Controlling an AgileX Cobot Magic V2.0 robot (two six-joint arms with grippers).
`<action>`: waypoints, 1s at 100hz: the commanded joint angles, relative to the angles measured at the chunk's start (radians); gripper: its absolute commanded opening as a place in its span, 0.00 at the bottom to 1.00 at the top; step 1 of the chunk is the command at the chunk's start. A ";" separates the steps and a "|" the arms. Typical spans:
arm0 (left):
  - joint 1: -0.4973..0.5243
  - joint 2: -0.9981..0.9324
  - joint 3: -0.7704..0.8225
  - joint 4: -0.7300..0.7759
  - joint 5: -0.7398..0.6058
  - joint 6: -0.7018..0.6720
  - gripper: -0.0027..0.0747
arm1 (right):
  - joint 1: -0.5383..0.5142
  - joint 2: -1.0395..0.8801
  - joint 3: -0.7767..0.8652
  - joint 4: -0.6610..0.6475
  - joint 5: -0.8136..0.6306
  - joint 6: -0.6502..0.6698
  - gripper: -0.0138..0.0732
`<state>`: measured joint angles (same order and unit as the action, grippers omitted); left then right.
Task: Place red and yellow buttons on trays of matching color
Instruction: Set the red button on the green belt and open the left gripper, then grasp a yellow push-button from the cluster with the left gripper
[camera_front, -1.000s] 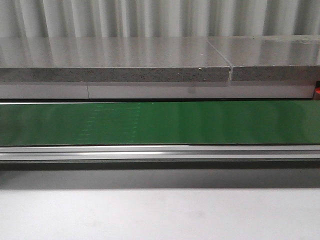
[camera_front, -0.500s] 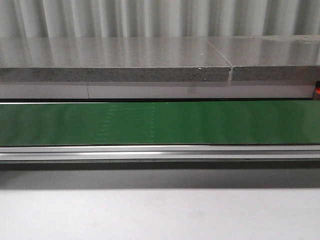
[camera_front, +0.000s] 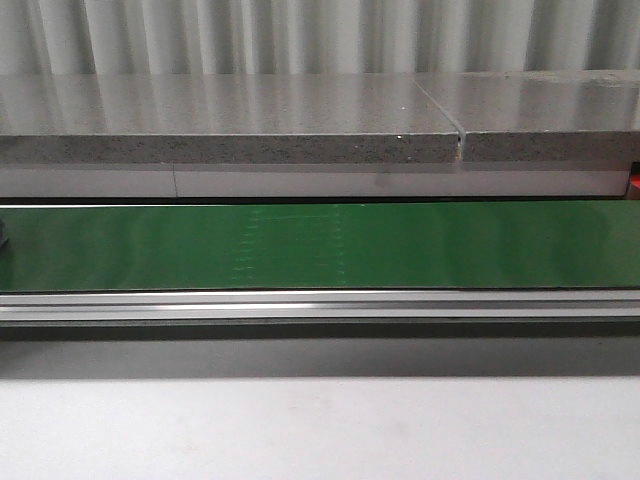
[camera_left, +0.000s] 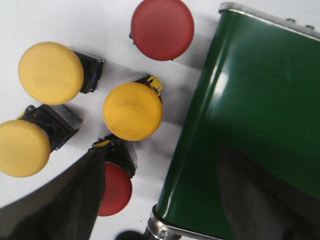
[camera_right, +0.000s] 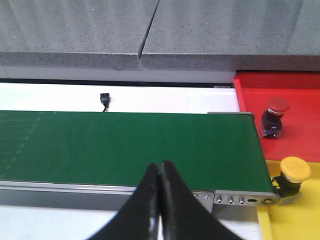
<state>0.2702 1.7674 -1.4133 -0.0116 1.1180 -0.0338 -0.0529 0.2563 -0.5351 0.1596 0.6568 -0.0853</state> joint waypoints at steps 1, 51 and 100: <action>0.008 -0.025 -0.032 0.002 -0.022 -0.015 0.63 | 0.000 0.010 -0.022 0.003 -0.068 -0.009 0.06; 0.025 0.062 -0.032 0.012 -0.081 -0.061 0.63 | 0.000 0.010 -0.022 0.003 -0.069 -0.009 0.06; 0.025 0.120 -0.032 0.030 -0.118 -0.064 0.62 | 0.000 0.010 -0.022 0.003 -0.069 -0.009 0.06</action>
<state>0.2935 1.9273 -1.4163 0.0192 1.0168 -0.0844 -0.0529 0.2563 -0.5351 0.1596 0.6568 -0.0853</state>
